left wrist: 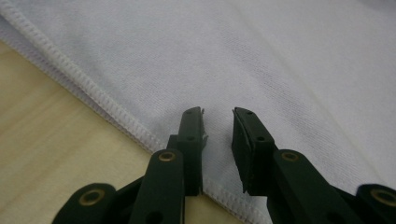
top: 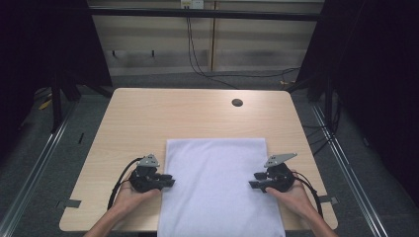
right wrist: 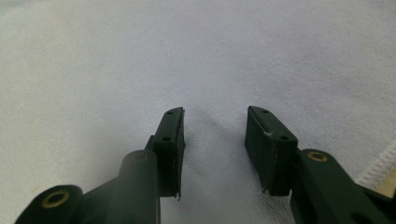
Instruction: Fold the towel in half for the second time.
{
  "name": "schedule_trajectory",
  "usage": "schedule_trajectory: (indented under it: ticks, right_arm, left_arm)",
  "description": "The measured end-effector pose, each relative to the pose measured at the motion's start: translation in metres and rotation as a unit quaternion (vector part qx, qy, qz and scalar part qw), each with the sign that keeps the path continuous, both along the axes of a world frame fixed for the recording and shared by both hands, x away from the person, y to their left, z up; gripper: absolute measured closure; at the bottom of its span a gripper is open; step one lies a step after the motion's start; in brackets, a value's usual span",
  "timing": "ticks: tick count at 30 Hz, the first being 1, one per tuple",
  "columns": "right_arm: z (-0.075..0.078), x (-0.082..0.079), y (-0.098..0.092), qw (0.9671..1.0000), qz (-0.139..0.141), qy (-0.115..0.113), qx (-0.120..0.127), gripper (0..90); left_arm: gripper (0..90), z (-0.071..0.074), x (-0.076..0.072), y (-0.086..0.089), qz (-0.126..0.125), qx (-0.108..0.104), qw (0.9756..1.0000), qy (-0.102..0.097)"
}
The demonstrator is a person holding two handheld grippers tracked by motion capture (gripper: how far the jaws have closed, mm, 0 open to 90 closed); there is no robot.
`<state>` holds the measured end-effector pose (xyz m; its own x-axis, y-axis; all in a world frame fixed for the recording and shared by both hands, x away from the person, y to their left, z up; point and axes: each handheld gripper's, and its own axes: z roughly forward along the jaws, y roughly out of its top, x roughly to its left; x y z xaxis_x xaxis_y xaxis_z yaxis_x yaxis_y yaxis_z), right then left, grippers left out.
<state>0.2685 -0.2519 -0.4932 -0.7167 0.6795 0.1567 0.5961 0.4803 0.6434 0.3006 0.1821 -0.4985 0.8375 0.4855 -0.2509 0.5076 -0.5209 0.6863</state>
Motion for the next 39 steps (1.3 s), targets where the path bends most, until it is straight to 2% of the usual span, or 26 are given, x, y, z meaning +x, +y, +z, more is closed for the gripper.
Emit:
schedule_trajectory:
  ticks: [6,9,11,12,14,16,17,19,21,23,24,25,26,27,28,29,30,31,33,34,35,36,37,39]
  right_arm:
    - [0.002,-0.013,0.003,0.9998,0.01,0.018,0.003,56.8]
    - [0.003,-0.022,0.005,0.9996,0.021,0.02,0.005,56.3]
    - [0.003,-0.026,0.006,0.9993,0.03,0.024,0.006,56.2]
    - [0.004,-0.029,0.007,0.999,0.032,0.031,0.005,55.9]
    - [0.005,-0.035,0.009,0.9985,0.042,0.036,0.0,55.9]
    - [0.006,-0.041,0.01,0.9982,0.044,0.041,-0.001,55.9]
    - [0.007,-0.043,0.01,0.9978,0.046,0.047,-0.002,56.1]
    - [0.009,-0.041,0.007,0.9983,0.04,0.041,0.004,56.3]
    - [0.011,-0.033,0.002,0.9989,0.028,0.032,0.019,56.5]
    - [0.016,-0.019,-0.005,0.9997,0.01,0.008,0.021,57.9]
    - [0.022,-0.002,-0.014,0.9994,-0.011,-0.014,0.029,60.0]
    - [0.022,-0.002,-0.014,0.9994,-0.011,-0.014,0.029,60.0]
    - [0.026,0.007,-0.018,0.9988,-0.025,-0.026,0.033,59.8]
    - [0.029,0.016,-0.021,0.9979,-0.034,-0.043,0.034,60.1]
    - [0.031,0.026,-0.023,0.9975,-0.041,-0.046,0.035,60.3]
    - [0.032,0.044,-0.028,0.9969,-0.05,-0.041,0.043,60.3]
    - [0.031,0.052,-0.029,0.9969,-0.054,-0.038,0.042,60.0]
    - [0.031,0.052,-0.029,0.9969,-0.054,-0.038,0.042,60.0]
    - [0.025,0.067,-0.031,0.9968,-0.063,-0.031,0.039,59.0]
    - [0.021,0.072,-0.031,0.997,-0.063,-0.023,0.04,58.2]
    - [0.018,0.077,-0.031,0.9969,-0.068,-0.029,0.026,57.4]
    - [0.015,0.08,-0.031,0.9965,-0.073,-0.031,0.026,56.4]
    - [0.013,0.083,-0.032,0.9962,-0.076,-0.027,0.032,55.5]
    - [0.009,0.086,-0.035,0.9958,-0.082,-0.026,0.032,54.3]
  left_arm:
    - [71.2,0.003,-0.023,0.007,-0.016,0.006,0.9998,0.012]
    - [67.9,0.005,-0.036,0.008,-0.021,0.016,0.9996,0.008]
    - [68.0,0.005,-0.041,0.009,-0.02,0.013,0.9997,0.008]
    - [68.5,0.005,-0.042,0.011,-0.019,0.01,0.9996,0.018]
    - [72.0,0.006,-0.045,0.012,-0.016,0.01,0.9995,0.023]
    - [72.6,0.011,-0.048,0.014,-0.018,-0.005,0.9996,0.023]
    - [71.8,0.014,-0.047,0.013,-0.016,-0.013,0.9997,0.015]
    - [69.6,0.018,-0.04,0.012,-0.009,-0.016,0.9998,0.006]
    - [66.7,0.02,-0.026,0.011,0.004,-0.016,0.9999,-0.002]
    - [64.4,0.023,-0.01,0.011,0.013,-0.015,0.9997,-0.012]
    - [63.0,0.024,-0.001,0.01,0.022,-0.019,0.9995,-0.015]
    - [63.0,0.025,0.007,0.01,0.029,-0.027,0.9991,-0.014]
    - [62.8,0.026,0.016,0.01,0.039,-0.03,0.9987,-0.015]
    - [62.6,0.027,0.023,0.008,0.046,-0.018,0.9985,-0.026]
    - [62.5,0.027,0.03,0.007,0.049,-0.022,0.9983,-0.024]
    - [61.7,0.027,0.037,0.007,0.056,-0.041,0.9975,-0.016]
    - [61.2,0.027,0.044,0.006,0.06,-0.046,0.9971,-0.012]
    - [61.2,0.027,0.049,0.005,0.061,-0.041,0.9971,-0.02]
    - [59.3,0.024,0.059,0.005,0.069,-0.022,0.997,-0.027]
    - [58.1,0.021,0.064,0.006,0.075,-0.028,0.9966,-0.02]
    - [56.2,0.019,0.067,0.007,0.082,-0.028,0.9961,-0.02]
    - [53.9,0.017,0.069,0.008,0.096,-0.023,0.9948,-0.025]
    - [48.0,0.016,0.07,0.009,0.1,-0.023,0.9944,-0.025]
    - [45.2,0.013,0.073,0.01,0.106,-0.02,0.9938,-0.026]
